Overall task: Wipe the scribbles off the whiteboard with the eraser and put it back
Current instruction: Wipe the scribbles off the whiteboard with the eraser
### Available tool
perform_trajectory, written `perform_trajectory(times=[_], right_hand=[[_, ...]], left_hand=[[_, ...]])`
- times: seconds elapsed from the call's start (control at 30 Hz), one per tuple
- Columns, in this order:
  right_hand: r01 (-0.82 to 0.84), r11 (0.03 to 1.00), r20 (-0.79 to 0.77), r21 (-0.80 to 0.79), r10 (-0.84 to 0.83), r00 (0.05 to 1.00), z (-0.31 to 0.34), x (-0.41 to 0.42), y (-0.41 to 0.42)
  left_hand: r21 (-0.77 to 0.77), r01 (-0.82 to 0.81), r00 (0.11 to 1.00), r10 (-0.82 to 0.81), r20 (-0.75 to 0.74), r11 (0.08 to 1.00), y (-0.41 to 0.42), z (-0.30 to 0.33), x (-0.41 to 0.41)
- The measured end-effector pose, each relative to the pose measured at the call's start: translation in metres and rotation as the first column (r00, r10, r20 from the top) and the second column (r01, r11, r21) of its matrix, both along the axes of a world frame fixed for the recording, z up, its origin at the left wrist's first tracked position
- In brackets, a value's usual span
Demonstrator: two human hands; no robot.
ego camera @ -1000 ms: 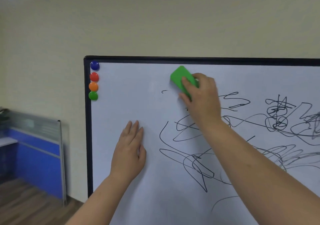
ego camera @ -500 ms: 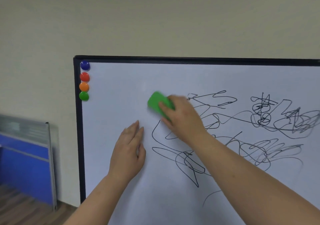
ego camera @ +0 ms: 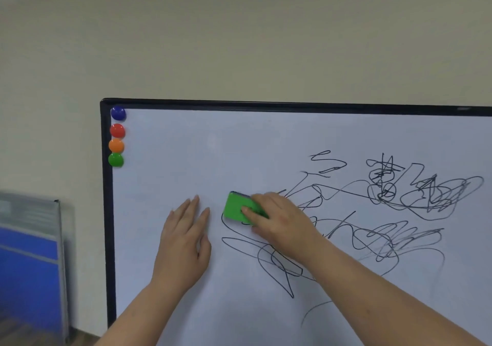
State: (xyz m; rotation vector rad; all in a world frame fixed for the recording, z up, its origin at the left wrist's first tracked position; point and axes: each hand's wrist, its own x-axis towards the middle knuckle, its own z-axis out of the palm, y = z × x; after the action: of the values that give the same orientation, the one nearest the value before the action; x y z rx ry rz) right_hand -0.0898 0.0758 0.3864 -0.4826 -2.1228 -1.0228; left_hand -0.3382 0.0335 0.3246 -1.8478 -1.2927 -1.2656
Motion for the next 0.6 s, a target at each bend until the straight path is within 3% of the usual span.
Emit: perform_trajectory(times=[0.07, 0.13, 0.17, 0.23, 0.3, 0.4, 0.47, 0.6], right_hand=[[0.032, 0.999, -0.165, 0.037, -0.026, 0.986, 0.007, 0.019, 0.007], [0.096, 0.995, -0.427, 0.022, -0.078, 0.901, 0.028, 0.026, 0.004], [0.116, 0.993, -0.482, 0.015, -0.094, 0.871, 0.037, 0.02, 0.003], [0.085, 0.995, -0.39, 0.044, -0.061, 0.919, 0.04, -0.002, 0.001], [-0.011, 0.997, -0.15, 0.075, 0.022, 0.988, 0.021, -0.024, 0.003], [-0.06, 0.998, 0.104, 0.02, 0.057, 0.993, -0.013, -0.028, 0.008], [-0.055, 0.998, 0.074, 0.028, 0.052, 0.996, -0.01, -0.02, 0.006], [0.052, 0.997, -0.323, 0.054, -0.032, 0.946, 0.034, -0.011, 0.002]], left_hand=[[-0.013, -0.01, 1.0, 0.01, -0.005, 1.0, 0.0, -0.004, -0.003], [-0.024, -0.016, 1.0, 0.016, -0.006, 1.0, 0.001, -0.006, -0.004], [-0.026, -0.021, 1.0, 0.021, 0.0, 0.999, 0.002, -0.006, -0.004], [-0.021, -0.026, 0.999, 0.026, 0.021, 0.999, 0.002, -0.005, -0.003], [-0.023, -0.015, 1.0, 0.015, 0.027, 1.0, 0.002, -0.006, 0.0], [-0.046, -0.003, 1.0, 0.003, 0.014, 0.999, 0.0, -0.009, -0.001], [-0.051, -0.013, 0.999, 0.015, 0.03, 0.999, -0.002, -0.01, -0.008], [0.017, -0.024, 0.998, 0.023, 0.054, 1.0, -0.002, 0.016, -0.018]])
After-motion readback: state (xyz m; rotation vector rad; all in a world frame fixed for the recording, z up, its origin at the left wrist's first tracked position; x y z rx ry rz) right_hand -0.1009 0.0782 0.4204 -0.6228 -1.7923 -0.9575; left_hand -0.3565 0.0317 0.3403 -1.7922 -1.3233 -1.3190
